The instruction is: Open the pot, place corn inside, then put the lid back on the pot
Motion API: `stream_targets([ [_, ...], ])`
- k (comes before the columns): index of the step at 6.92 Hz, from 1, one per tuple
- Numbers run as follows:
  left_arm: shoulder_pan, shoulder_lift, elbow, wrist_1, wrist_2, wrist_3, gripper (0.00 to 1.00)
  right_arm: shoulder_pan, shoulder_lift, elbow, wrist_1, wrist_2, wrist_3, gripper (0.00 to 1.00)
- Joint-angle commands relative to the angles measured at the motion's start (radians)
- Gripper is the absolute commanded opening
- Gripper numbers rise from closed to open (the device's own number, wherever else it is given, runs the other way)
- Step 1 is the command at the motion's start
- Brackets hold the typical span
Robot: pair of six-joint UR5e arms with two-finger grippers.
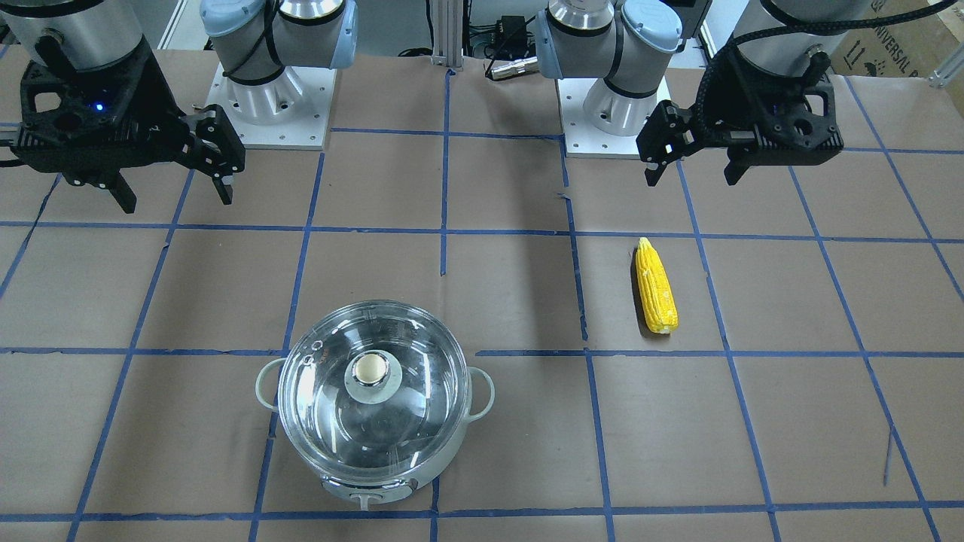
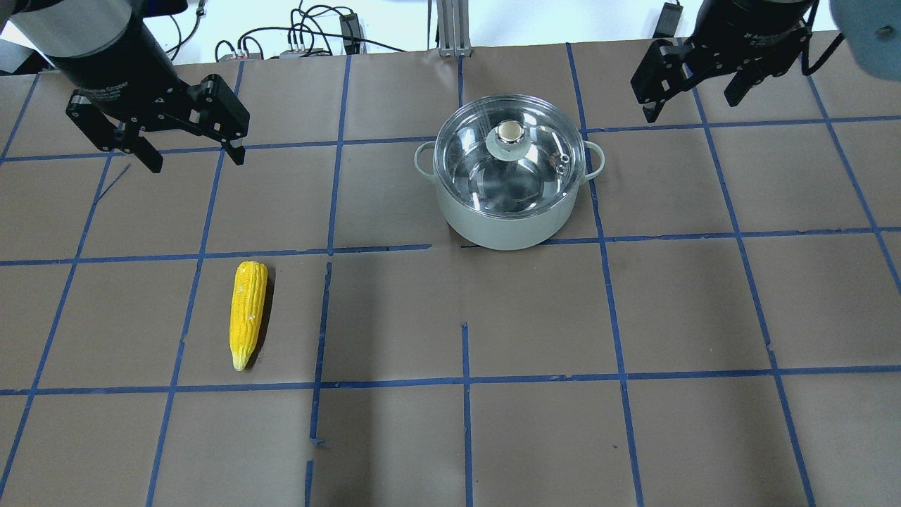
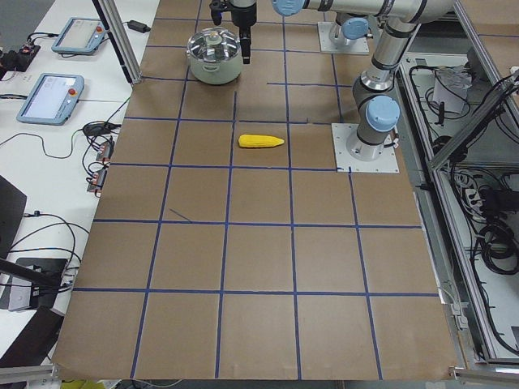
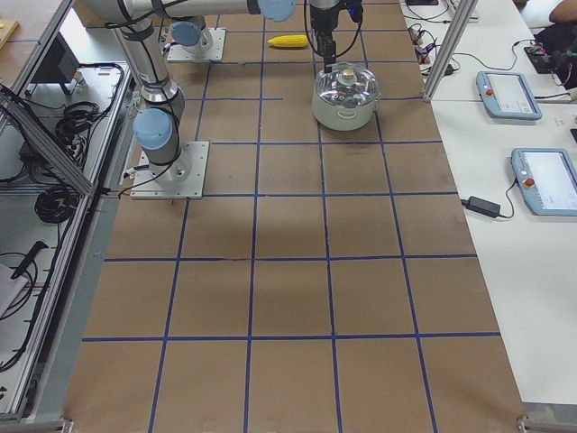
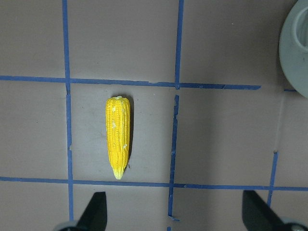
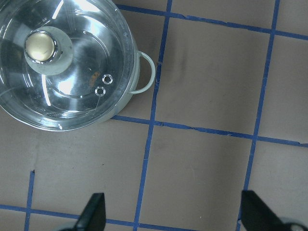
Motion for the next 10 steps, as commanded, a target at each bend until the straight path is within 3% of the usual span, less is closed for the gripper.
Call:
stream_targets([
  [1, 0.0, -0.001, -0.002, 0.002, -0.001, 0.0, 1.0, 0.0, 0.0, -0.001, 0.0, 0.0, -0.002, 0.99],
  [6, 0.0, 0.007, -0.015, 0.005, -0.001, 0.001, 1.0, 0.024, 0.017, 0.008, -0.02, 0.013, 0.044, 0.96],
  [8, 0.0, 0.01, -0.015, 0.005, -0.001, 0.002, 1.0, 0.147, 0.119, 0.022, -0.24, -0.005, 0.188, 0.96],
  [10, 0.0, 0.016, -0.017, 0.003, -0.002, 0.002, 1.0, 0.236, 0.221, 0.02, -0.38, -0.017, 0.256, 0.99],
])
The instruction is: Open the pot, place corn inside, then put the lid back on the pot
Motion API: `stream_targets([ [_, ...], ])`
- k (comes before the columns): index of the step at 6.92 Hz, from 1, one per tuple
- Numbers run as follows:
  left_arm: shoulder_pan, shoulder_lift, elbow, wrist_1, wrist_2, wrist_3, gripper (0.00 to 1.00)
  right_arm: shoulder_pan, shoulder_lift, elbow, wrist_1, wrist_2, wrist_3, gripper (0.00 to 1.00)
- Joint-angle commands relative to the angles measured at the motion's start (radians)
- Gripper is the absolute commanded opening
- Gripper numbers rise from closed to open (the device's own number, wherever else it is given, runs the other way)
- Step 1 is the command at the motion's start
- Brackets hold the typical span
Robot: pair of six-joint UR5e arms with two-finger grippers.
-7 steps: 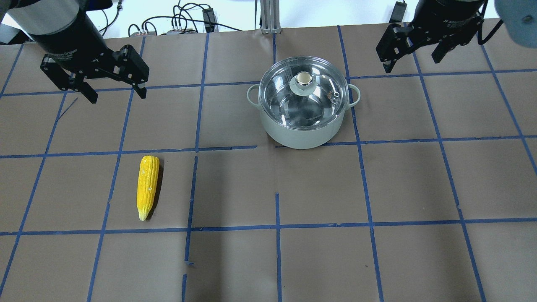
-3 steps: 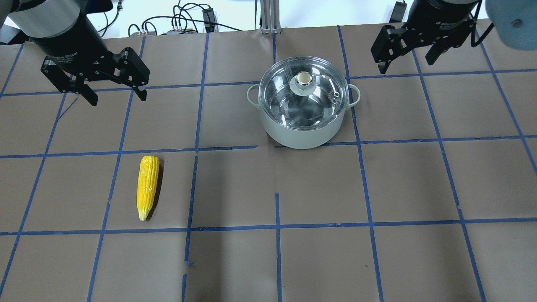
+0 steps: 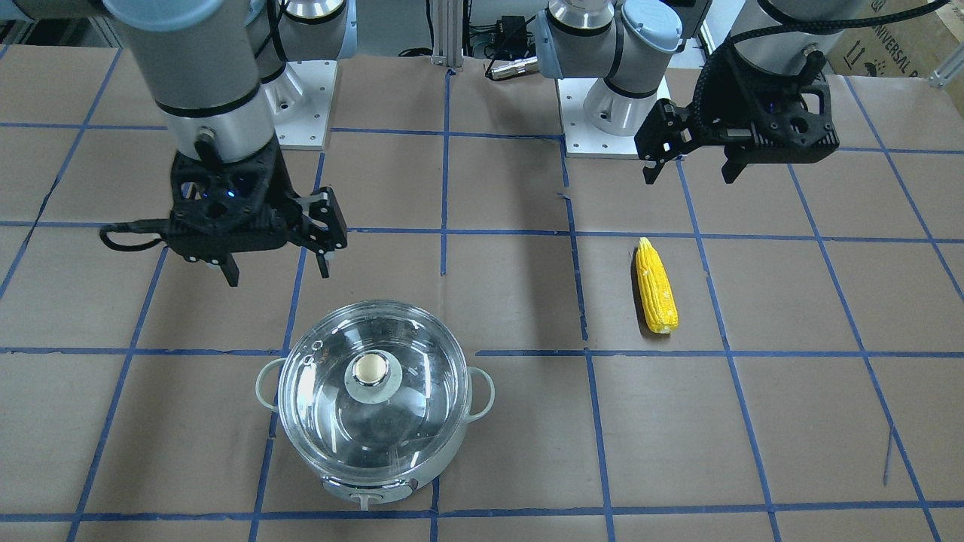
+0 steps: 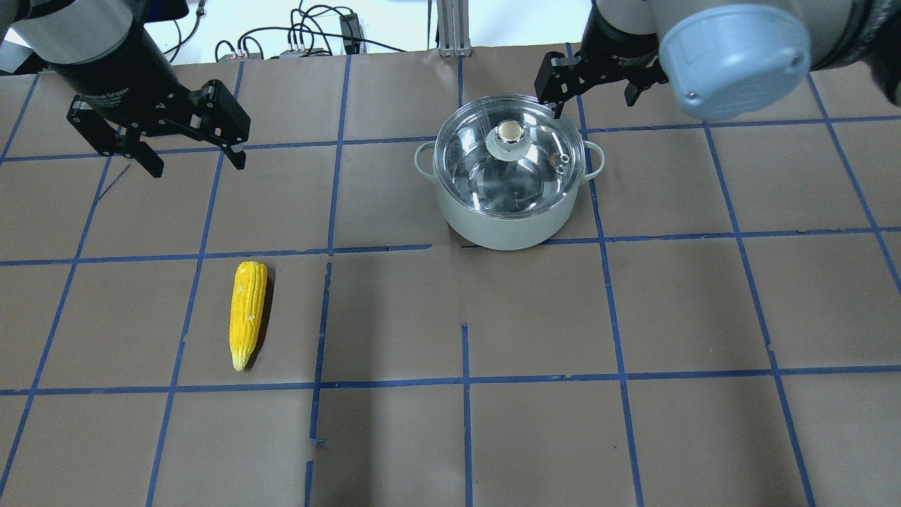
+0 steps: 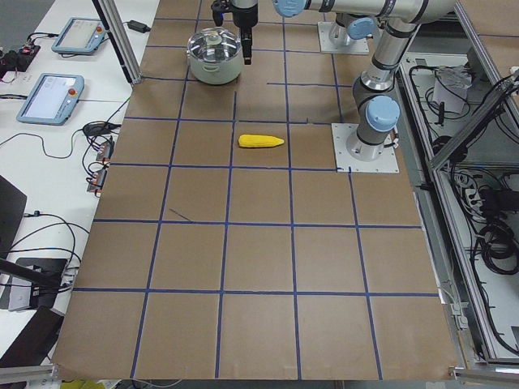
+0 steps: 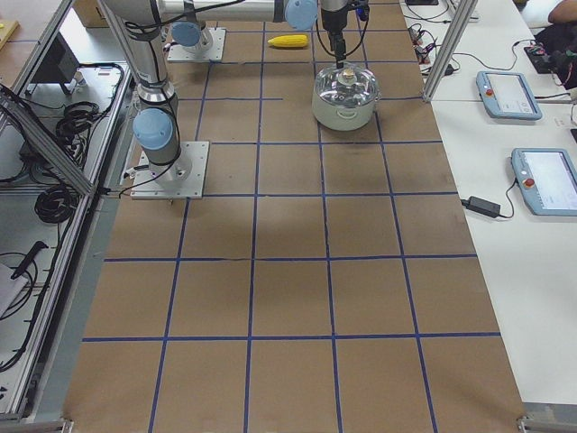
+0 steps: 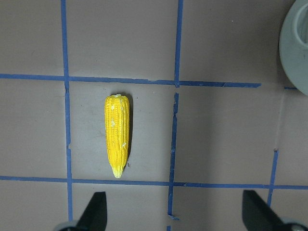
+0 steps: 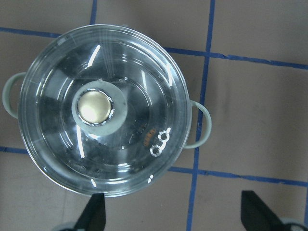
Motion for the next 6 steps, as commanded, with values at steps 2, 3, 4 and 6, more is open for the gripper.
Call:
stream_targets([
  [2, -0.002, 0.005, -0.004, 0.0, -0.001, 0.0, 1.0, 0.079, 0.157, -0.009, -0.156, -0.003, 0.056, 0.98],
  [3, -0.002, 0.005, -0.003, 0.0, 0.001, 0.0, 1.0, 0.08, 0.189, -0.013, -0.162, -0.004, 0.056, 0.98],
  [4, -0.002, 0.004, -0.004, 0.0, 0.001, 0.0, 1.0, 0.083, 0.209, -0.024, -0.188, -0.004, 0.057, 0.98],
  [6, -0.002, 0.002, -0.004, 0.0, 0.001, 0.0, 1.0, 0.083, 0.233, -0.032, -0.191, -0.006, 0.057, 0.98],
])
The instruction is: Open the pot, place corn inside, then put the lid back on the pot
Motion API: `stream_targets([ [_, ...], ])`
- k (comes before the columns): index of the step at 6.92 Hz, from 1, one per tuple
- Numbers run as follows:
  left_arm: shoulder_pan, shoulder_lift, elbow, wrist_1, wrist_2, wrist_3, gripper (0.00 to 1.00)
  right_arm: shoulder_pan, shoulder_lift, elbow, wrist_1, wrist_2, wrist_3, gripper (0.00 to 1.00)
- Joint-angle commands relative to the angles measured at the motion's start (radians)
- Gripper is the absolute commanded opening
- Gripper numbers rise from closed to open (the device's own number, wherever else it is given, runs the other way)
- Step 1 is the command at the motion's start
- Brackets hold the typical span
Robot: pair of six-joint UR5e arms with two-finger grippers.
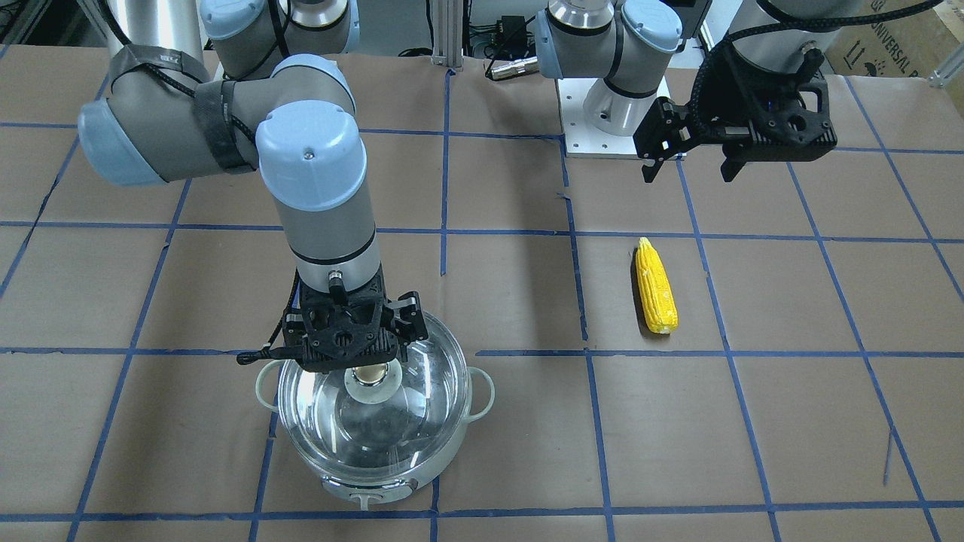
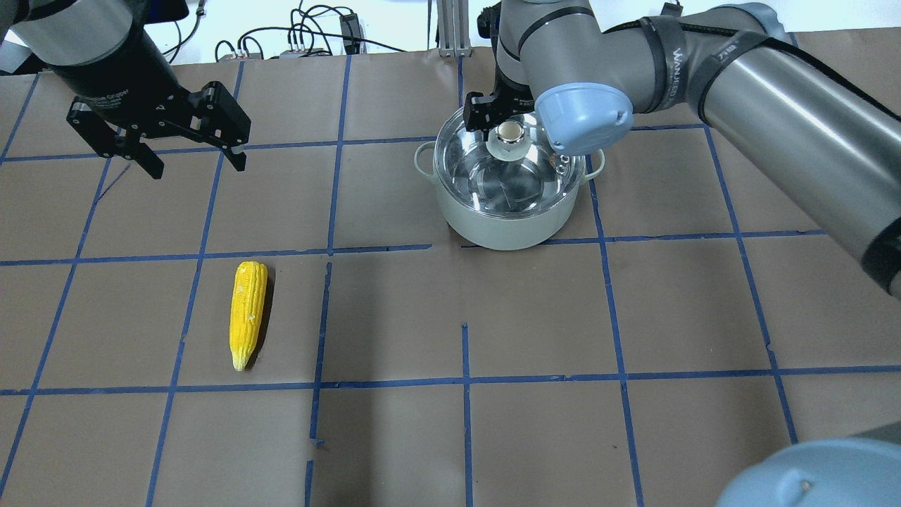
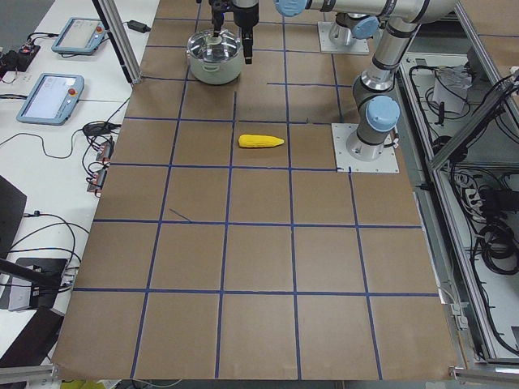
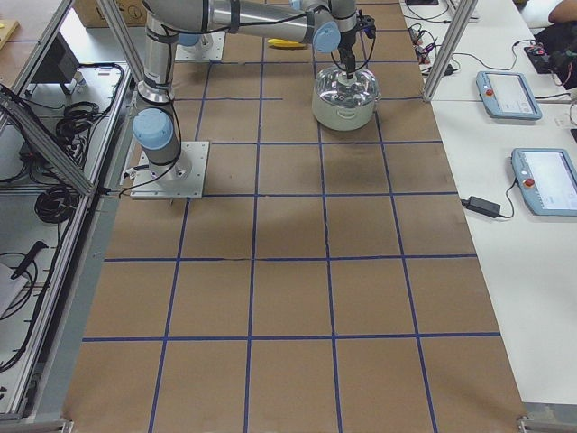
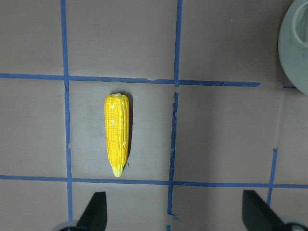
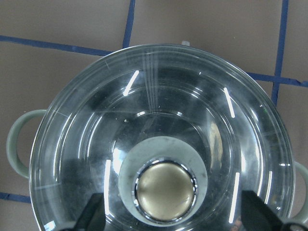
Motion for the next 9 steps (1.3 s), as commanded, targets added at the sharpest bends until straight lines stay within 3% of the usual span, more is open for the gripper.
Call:
stream_targets([
  [1, 0.0, -0.001, 0.0, 0.0, 0.002, 0.0, 1.0, 0.001, 0.026, -0.008, -0.008, -0.001, -0.001, 0.98],
  [3, 0.0, 0.001, 0.0, 0.0, 0.0, 0.0, 1.0, 0.002, 0.064, -0.057, -0.004, -0.001, 0.0, 0.98],
  [7, 0.0, 0.001, 0.0, 0.0, 0.002, -0.002, 1.0, 0.002, 0.067, -0.056, 0.001, -0.007, -0.007, 0.86],
  [8, 0.0, -0.001, 0.001, 0.0, 0.0, 0.0, 1.0, 0.002, 0.067, -0.054, 0.004, -0.024, -0.012, 0.75],
  [9, 0.0, 0.002, -0.003, 0.0, 0.0, 0.0, 1.0, 0.002, 0.067, -0.056, 0.007, -0.024, -0.015, 0.57],
])
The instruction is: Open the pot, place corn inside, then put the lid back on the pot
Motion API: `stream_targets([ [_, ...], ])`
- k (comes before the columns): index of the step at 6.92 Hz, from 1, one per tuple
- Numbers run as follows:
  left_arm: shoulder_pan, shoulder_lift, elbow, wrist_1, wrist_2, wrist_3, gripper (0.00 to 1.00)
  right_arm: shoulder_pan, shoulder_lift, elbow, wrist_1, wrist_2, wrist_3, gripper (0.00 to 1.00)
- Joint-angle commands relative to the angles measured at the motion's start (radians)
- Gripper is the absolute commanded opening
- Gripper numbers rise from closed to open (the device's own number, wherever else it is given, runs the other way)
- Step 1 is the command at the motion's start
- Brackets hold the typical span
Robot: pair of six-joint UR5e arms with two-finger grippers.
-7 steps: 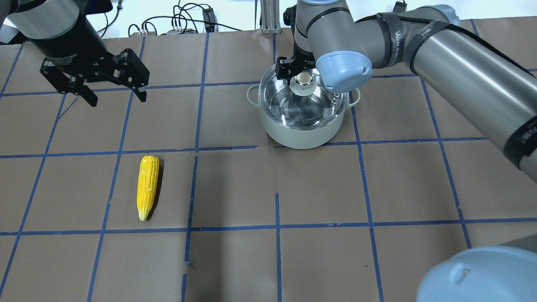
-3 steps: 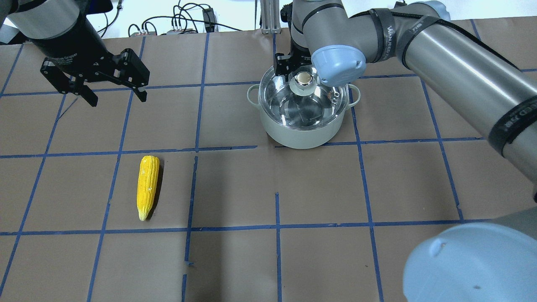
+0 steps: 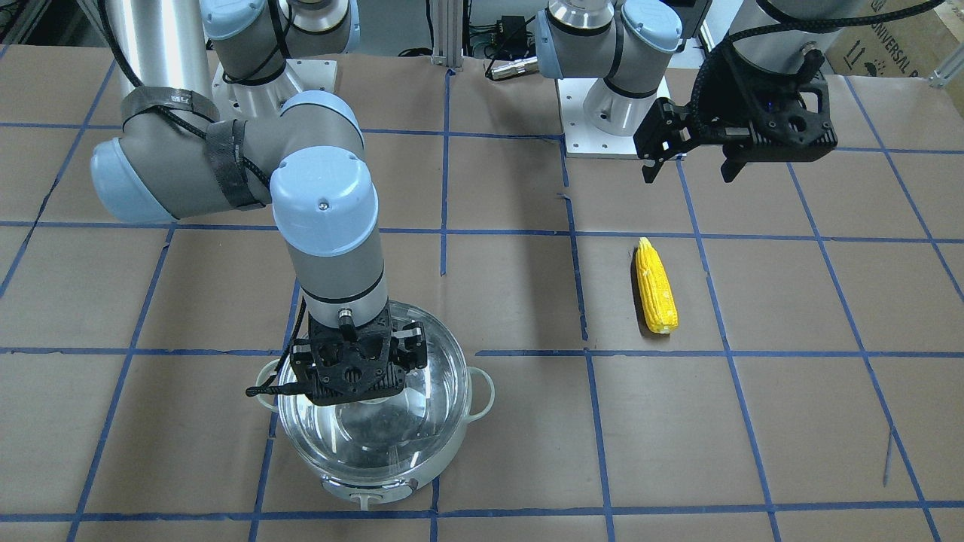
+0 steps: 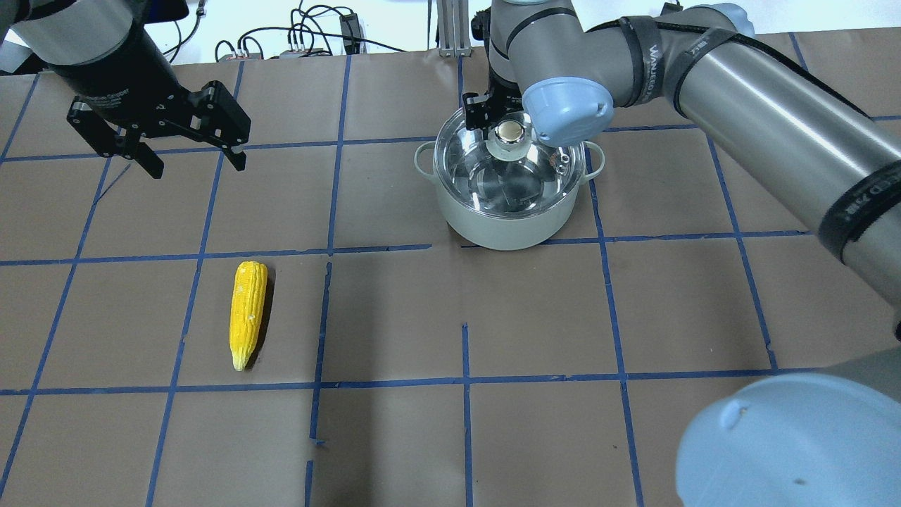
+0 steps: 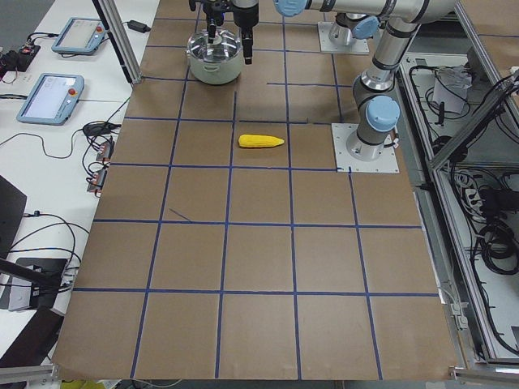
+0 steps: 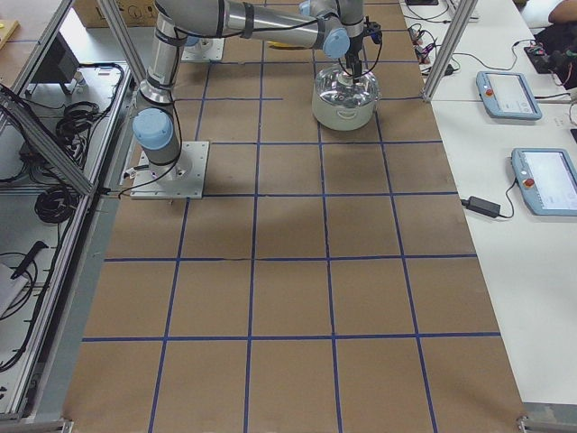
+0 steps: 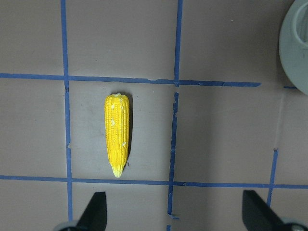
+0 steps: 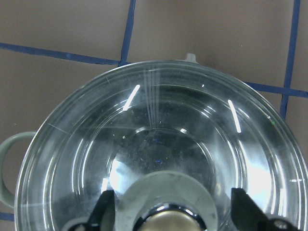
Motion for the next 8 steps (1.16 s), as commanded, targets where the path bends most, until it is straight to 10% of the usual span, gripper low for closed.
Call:
stream_targets([
  [1, 0.0, 0.002, -0.002, 0.0, 0.001, 0.0, 1.0, 0.0, 0.0, 0.0, 0.011, -0.006, -0.006, 0.35],
  [5, 0.0, 0.004, -0.002, 0.0, 0.0, 0.0, 1.0, -0.001, -0.008, -0.028, 0.06, -0.007, -0.007, 0.09],
  [8, 0.0, 0.005, -0.003, -0.002, 0.0, 0.0, 1.0, -0.029, -0.06, -0.257, 0.403, -0.016, -0.067, 0.09],
])
